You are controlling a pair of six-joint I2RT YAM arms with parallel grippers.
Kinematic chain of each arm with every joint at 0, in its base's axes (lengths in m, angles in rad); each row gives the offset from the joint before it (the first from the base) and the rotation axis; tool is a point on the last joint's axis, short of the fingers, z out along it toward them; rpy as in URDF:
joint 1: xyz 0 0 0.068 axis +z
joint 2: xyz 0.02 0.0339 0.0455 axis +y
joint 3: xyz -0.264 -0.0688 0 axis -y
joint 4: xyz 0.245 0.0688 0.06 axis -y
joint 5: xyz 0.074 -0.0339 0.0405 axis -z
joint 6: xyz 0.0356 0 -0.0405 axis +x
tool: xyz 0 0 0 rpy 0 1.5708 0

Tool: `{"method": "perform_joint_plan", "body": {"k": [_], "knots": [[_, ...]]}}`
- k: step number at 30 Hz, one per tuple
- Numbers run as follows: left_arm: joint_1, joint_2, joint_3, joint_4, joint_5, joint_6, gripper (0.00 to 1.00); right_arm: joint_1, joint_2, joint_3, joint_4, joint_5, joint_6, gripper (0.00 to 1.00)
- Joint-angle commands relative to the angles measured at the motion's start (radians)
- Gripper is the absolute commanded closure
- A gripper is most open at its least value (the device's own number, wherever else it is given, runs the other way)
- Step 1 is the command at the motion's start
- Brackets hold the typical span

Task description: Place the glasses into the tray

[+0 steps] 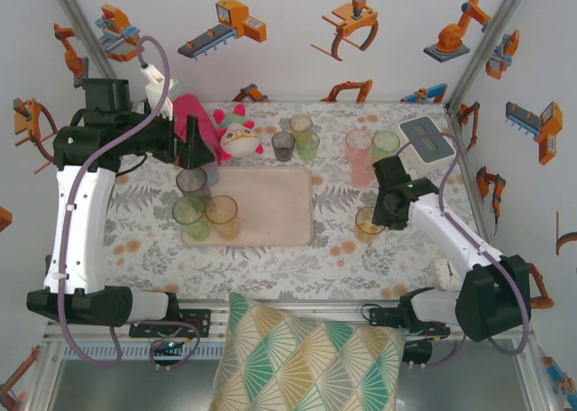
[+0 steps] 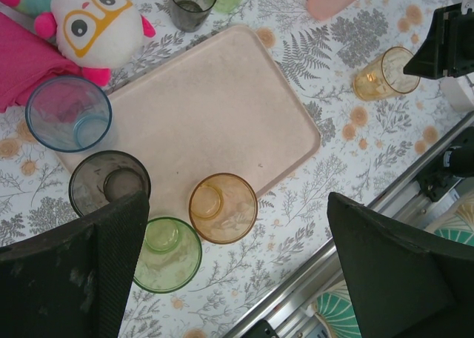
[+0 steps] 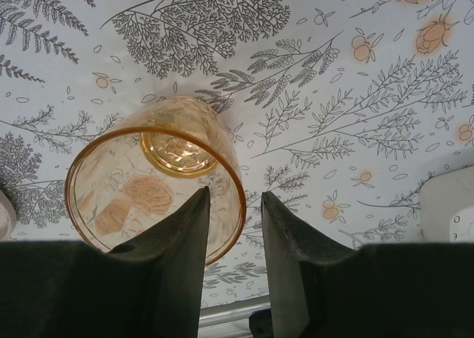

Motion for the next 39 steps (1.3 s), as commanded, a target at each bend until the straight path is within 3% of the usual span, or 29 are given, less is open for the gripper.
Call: {"method": "perform_joint_plan", "body": {"k": [1,21,39], "knots": [[0.000,-0.025,-0.010,0.017,0.016,-0.010,0.02,-0.010,0.009,-0.018,0.019,-0.004,-0.010,0.65],[0.000,-0.020,-0.003,0.022,0.025,-0.021,0.02,-0.019,0.030,-0.043,0.050,-0.006,-0.016,0.73],[0.000,-0.031,-0.005,0.021,0.020,-0.021,0.02,-0.020,0.011,-0.049,0.052,0.002,-0.025,0.90]]}}
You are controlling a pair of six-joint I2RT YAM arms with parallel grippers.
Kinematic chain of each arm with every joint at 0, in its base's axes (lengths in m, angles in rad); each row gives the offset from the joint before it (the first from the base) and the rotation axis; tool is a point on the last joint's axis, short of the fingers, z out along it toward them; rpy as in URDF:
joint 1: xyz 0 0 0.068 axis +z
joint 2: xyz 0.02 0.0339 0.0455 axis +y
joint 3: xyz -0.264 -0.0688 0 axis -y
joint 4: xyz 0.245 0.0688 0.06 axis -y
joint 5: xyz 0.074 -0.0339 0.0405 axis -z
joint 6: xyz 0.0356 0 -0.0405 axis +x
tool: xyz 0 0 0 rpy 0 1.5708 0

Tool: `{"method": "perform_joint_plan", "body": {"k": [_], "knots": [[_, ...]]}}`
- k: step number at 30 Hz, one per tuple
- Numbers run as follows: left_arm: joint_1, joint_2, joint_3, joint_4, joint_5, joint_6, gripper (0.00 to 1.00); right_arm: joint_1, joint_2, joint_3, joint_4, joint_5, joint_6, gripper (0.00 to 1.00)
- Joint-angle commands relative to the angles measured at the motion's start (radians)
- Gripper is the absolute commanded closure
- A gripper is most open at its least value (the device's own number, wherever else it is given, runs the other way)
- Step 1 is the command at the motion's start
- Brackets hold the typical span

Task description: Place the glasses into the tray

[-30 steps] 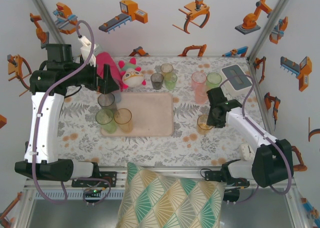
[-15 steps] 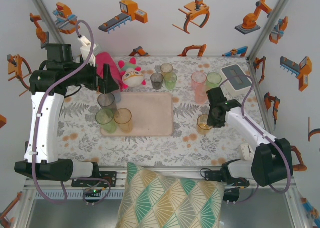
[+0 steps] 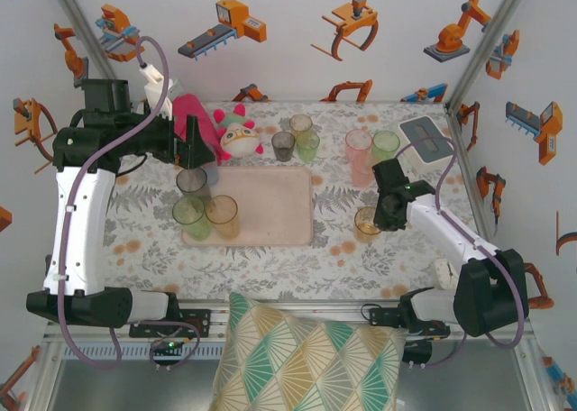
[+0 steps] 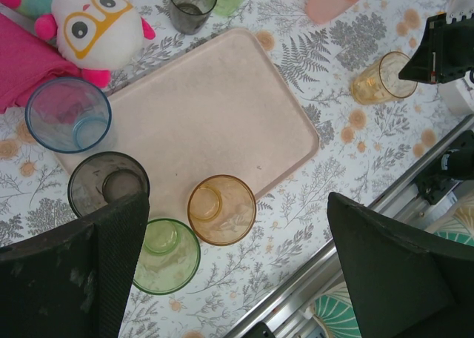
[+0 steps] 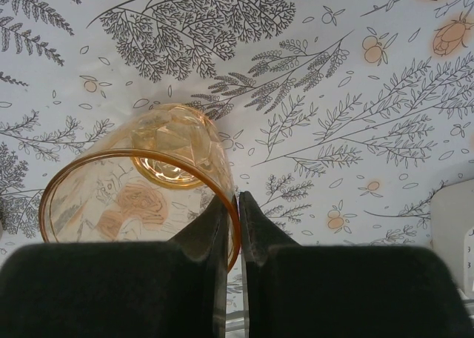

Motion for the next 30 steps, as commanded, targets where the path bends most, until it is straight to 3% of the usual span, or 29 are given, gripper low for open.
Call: {"method": "perform_joint_plan", "body": {"k": [1,6,30], "knots": [[0.000,-0.024,0.000,0.012,0.019,-0.010,0.02,-0.008,-0.017,-0.006,-0.001,0.020,-0.015,0.91],[0.000,-0.024,0.000,0.012,0.016,-0.009,0.02,-0.008,-0.036,0.001,-0.006,0.021,-0.027,0.99],[0.002,-0.018,0.015,0.015,0.007,-0.010,0.02,-0.008,-0.067,0.117,-0.070,-0.005,-0.063,1.00]]}}
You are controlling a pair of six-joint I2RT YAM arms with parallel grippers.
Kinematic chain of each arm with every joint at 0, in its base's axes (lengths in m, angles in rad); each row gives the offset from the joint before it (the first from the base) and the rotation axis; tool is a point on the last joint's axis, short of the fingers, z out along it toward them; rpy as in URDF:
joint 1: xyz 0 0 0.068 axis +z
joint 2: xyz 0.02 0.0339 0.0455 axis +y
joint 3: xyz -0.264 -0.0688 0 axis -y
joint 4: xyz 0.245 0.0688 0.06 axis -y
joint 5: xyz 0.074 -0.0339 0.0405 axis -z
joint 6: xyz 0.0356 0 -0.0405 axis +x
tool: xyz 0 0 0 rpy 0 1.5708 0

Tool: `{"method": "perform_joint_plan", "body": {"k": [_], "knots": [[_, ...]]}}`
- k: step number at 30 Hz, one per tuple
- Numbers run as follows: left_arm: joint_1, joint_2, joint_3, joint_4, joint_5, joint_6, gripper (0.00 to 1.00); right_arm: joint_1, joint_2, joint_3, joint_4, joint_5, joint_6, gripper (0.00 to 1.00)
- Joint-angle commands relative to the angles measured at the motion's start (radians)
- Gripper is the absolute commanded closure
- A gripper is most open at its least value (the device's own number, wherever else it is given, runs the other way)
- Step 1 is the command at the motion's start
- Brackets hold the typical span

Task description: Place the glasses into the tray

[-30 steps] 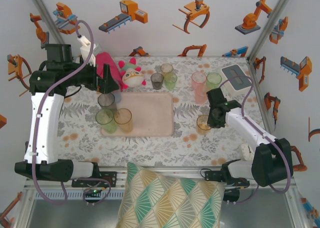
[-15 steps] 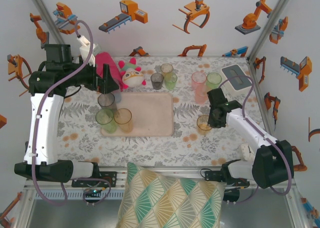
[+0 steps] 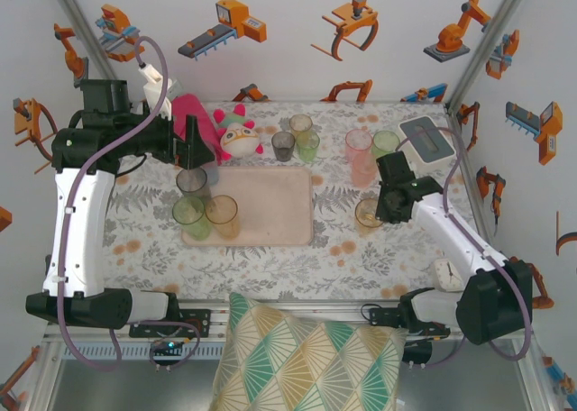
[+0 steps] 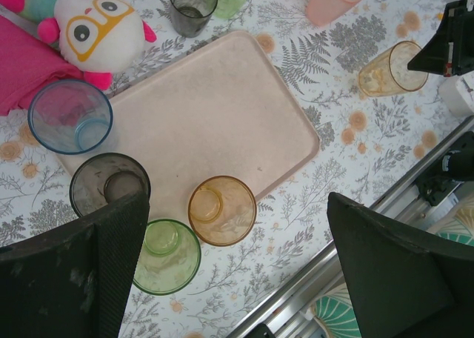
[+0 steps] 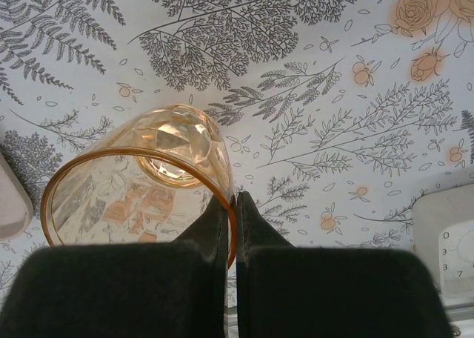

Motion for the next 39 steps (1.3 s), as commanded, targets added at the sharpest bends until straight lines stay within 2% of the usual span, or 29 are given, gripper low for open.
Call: {"method": "perform_joint_plan", "body": {"k": [1,21,31,39], "knots": [[0.002,-0.010,0.018,0.010,0.009,-0.011,0.02,-0.007,-0.021,0.046,-0.031,-0.004,-0.017,1.00],[0.000,-0.004,0.021,0.017,0.025,-0.020,0.02,0.011,0.047,0.211,-0.042,-0.065,-0.021,1.00],[0.000,0.011,0.027,0.031,0.015,-0.015,0.02,0.098,0.157,0.361,-0.054,-0.052,-0.021,1.00],[-0.002,0.041,0.067,0.033,0.006,-0.015,0.02,0.211,0.312,0.521,-0.044,-0.037,-0.017,1.00]]}}
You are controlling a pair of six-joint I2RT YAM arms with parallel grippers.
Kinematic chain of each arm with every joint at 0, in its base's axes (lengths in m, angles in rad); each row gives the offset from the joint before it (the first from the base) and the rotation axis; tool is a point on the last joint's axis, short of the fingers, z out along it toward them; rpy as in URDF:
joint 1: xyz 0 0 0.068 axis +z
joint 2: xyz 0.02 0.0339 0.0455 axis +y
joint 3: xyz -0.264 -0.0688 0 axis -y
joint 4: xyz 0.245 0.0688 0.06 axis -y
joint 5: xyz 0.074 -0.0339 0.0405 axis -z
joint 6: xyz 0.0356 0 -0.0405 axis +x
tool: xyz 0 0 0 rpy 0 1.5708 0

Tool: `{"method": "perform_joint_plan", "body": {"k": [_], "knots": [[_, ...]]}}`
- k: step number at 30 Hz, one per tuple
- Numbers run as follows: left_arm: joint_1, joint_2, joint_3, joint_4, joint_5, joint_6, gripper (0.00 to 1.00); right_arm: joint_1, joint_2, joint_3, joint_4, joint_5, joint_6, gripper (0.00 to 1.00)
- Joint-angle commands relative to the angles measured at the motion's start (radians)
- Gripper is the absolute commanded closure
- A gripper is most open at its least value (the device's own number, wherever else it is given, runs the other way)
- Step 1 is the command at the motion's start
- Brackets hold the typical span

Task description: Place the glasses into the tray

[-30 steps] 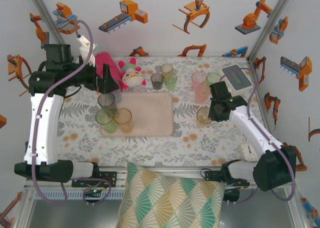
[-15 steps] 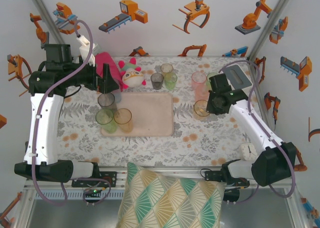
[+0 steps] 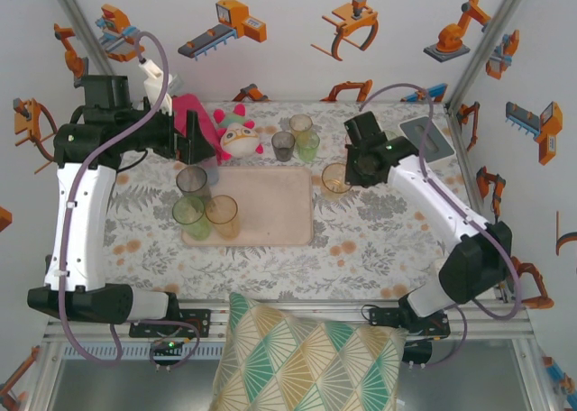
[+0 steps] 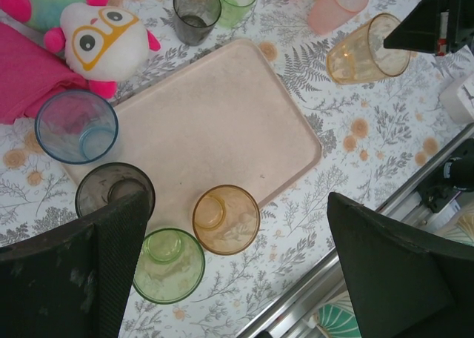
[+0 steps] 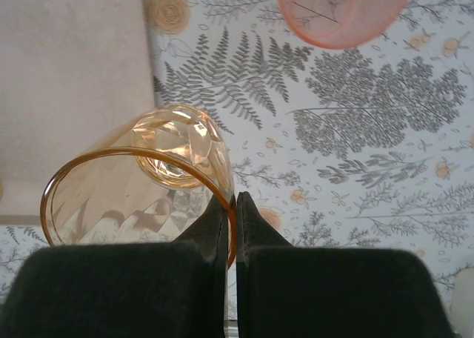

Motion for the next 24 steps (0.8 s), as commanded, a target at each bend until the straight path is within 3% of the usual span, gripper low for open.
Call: {"method": "perform_joint_plan", "body": {"k": [1,24], "knots": [[-0.002,0.013,0.046,0.013,0.001,-0.006,0.02,0.048,0.064,0.094,0.001,0.016,-0.006,1.00],[0.000,-0.030,0.037,0.012,0.001,-0.009,0.03,0.302,0.602,0.687,-0.068,0.012,-0.059,1.00]]}}
